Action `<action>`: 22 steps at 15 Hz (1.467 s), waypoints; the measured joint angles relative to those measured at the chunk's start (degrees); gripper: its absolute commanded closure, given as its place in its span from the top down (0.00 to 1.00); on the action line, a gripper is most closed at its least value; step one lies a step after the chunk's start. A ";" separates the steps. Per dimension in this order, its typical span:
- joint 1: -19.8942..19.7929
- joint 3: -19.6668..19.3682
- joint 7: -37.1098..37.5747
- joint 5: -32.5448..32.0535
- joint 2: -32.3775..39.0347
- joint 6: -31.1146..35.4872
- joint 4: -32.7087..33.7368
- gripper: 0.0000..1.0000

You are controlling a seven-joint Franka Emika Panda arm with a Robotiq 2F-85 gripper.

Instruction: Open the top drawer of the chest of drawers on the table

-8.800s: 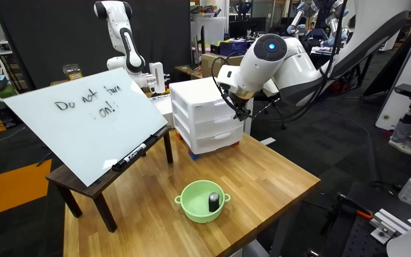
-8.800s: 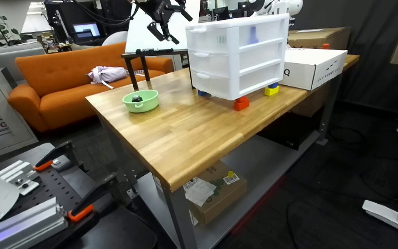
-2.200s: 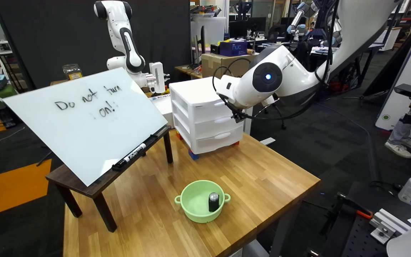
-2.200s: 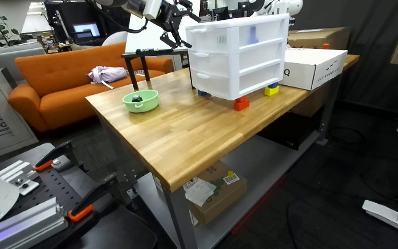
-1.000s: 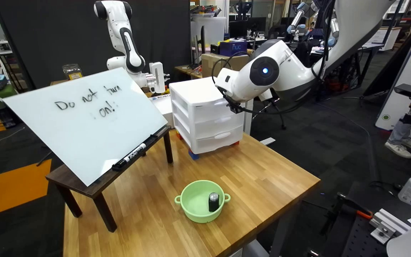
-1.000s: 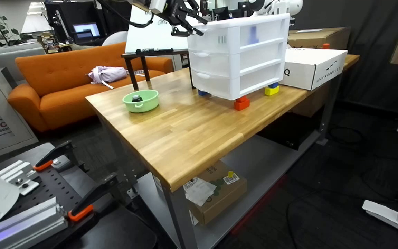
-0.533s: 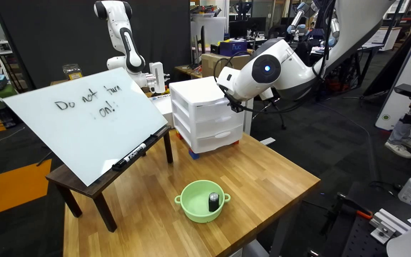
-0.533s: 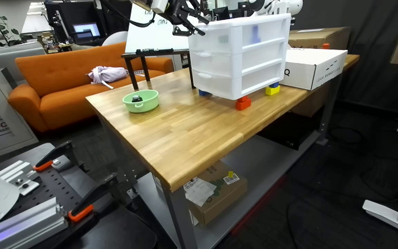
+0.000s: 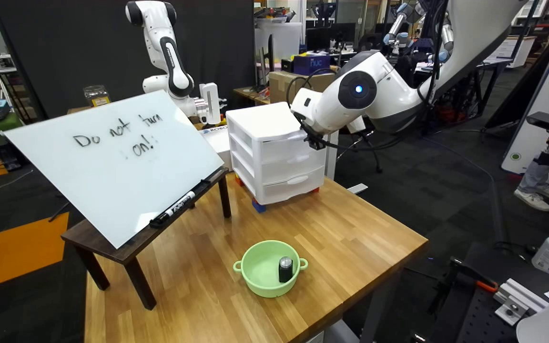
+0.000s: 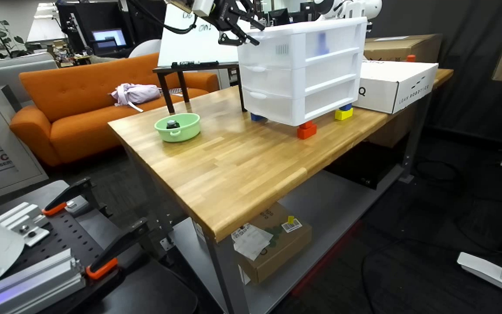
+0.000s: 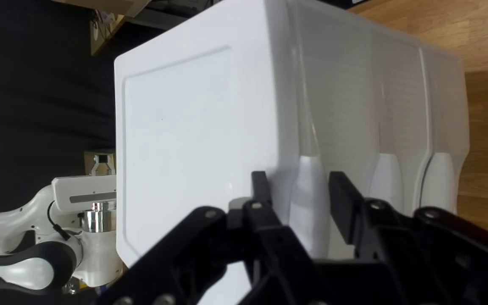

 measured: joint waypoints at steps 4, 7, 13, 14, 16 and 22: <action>-0.15 -0.33 0.00 0.00 0.41 0.81 0.07 0.05; -0.17 -0.56 0.00 0.00 0.49 1.19 0.28 0.05; -0.16 -0.66 0.00 0.00 0.49 1.41 0.28 0.05; -0.16 -0.66 0.01 -0.01 0.46 1.41 0.23 0.05; -0.10 -0.66 0.01 -0.05 0.28 1.37 -0.05 0.05; 0.53 -0.55 0.13 -0.40 -1.76 0.76 -2.74 0.05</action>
